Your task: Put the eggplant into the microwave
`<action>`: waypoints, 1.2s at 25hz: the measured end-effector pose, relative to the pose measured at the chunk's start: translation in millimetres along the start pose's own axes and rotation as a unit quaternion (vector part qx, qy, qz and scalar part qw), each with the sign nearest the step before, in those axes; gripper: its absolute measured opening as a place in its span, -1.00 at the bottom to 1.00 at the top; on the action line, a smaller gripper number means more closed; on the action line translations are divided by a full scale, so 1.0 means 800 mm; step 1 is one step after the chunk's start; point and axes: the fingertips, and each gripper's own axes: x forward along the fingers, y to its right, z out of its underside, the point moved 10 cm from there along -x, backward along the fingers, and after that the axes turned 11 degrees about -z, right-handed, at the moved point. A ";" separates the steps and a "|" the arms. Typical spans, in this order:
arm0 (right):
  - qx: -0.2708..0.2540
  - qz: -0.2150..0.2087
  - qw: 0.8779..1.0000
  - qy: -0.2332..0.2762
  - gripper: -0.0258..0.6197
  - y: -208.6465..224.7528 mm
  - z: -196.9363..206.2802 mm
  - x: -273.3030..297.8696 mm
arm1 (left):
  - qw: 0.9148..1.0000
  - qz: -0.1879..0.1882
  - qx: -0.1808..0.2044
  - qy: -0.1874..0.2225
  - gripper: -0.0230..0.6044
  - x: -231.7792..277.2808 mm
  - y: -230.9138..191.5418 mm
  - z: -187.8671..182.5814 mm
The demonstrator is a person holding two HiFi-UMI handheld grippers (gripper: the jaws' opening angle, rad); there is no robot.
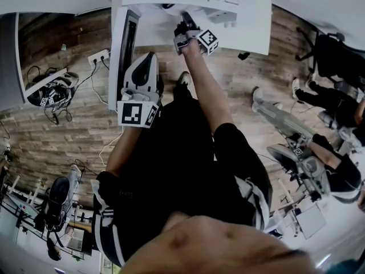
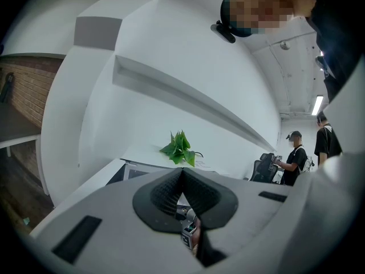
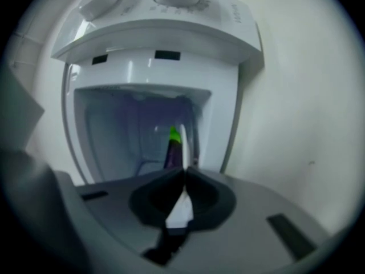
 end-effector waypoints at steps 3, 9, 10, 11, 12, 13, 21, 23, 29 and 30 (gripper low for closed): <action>-0.009 -0.002 1.000 -0.007 -0.80 -0.002 -0.001 0.004 | 1.000 0.002 0.002 0.000 -0.82 -0.001 0.001 0.000; -0.024 -0.001 1.000 -0.019 -0.52 -0.005 -0.004 0.004 | 1.000 0.005 0.003 0.000 -0.82 -0.004 0.002 -0.006; -0.027 0.002 0.999 -0.022 -0.47 -0.005 -0.004 0.003 | 1.000 0.006 0.003 0.000 -0.82 -0.004 0.002 -0.005; -0.032 0.005 0.999 -0.024 -0.46 -0.005 -0.004 0.002 | 1.000 0.007 0.004 0.000 -0.82 -0.004 0.003 -0.005; -0.040 0.008 0.999 -0.027 -0.46 -0.006 -0.004 0.000 | 1.000 0.007 0.004 0.000 -0.82 -0.004 0.004 -0.005; -0.049 0.010 0.998 -0.031 -0.46 -0.008 -0.005 -0.002 | 1.000 0.008 0.004 0.001 -0.82 -0.004 0.005 -0.005; -0.226 0.040 0.969 -0.088 -0.49 -0.038 -0.009 -0.021 | 1.000 0.008 0.017 0.004 -0.82 -0.009 0.009 -0.003; -0.304 0.063 0.944 -0.111 -0.64 -0.052 -0.005 -0.024 | 0.999 0.007 0.043 0.012 -0.82 -0.012 0.013 -0.006; -0.501 0.127 0.828 -0.217 -0.80 -0.069 0.025 -0.013 | 0.999 0.012 0.051 0.015 -0.82 -0.012 0.021 -0.007; -0.516 0.132 0.816 -0.227 -0.81 -0.070 0.029 -0.012 | 0.999 0.012 0.048 0.013 -0.82 -0.013 0.020 -0.006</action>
